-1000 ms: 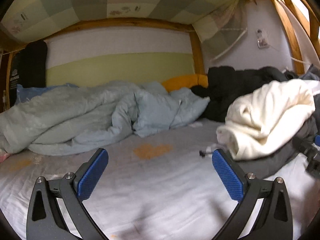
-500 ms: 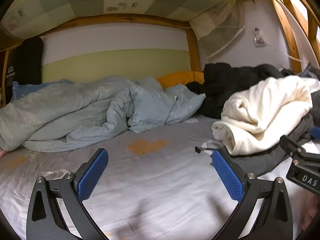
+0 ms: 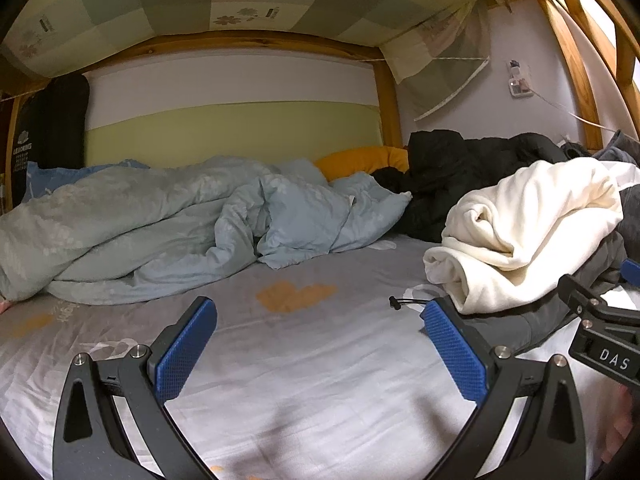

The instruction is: Fold large clothes

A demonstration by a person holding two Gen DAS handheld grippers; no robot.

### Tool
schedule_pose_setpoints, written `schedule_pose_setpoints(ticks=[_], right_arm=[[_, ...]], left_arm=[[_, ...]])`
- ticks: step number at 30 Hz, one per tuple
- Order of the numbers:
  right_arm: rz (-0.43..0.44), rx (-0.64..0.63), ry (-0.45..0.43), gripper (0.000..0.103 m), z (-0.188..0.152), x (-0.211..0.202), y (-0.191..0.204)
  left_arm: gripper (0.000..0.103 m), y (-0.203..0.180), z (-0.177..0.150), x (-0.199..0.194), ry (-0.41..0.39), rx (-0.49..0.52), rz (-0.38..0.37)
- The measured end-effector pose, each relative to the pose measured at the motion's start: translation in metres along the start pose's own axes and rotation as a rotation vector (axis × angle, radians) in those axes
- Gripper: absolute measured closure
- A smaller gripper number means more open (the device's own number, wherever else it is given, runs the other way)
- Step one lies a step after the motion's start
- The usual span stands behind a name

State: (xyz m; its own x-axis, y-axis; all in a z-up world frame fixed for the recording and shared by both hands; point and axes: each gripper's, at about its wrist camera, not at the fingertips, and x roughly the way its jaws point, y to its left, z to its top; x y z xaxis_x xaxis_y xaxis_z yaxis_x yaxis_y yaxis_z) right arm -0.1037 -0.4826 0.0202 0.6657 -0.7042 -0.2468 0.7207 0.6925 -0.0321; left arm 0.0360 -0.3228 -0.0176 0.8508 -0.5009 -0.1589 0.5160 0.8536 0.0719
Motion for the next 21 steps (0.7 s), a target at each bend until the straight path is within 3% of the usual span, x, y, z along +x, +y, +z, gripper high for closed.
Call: schedule_pose_setpoints(ticks=[21], right_arm=[[-0.008, -0.013, 0.005, 0.000, 0.0015, 0.0034, -0.0020]], left_arm=[[0.000, -0.0017, -0.0006, 0.0017, 0.003, 0.002, 0.008]])
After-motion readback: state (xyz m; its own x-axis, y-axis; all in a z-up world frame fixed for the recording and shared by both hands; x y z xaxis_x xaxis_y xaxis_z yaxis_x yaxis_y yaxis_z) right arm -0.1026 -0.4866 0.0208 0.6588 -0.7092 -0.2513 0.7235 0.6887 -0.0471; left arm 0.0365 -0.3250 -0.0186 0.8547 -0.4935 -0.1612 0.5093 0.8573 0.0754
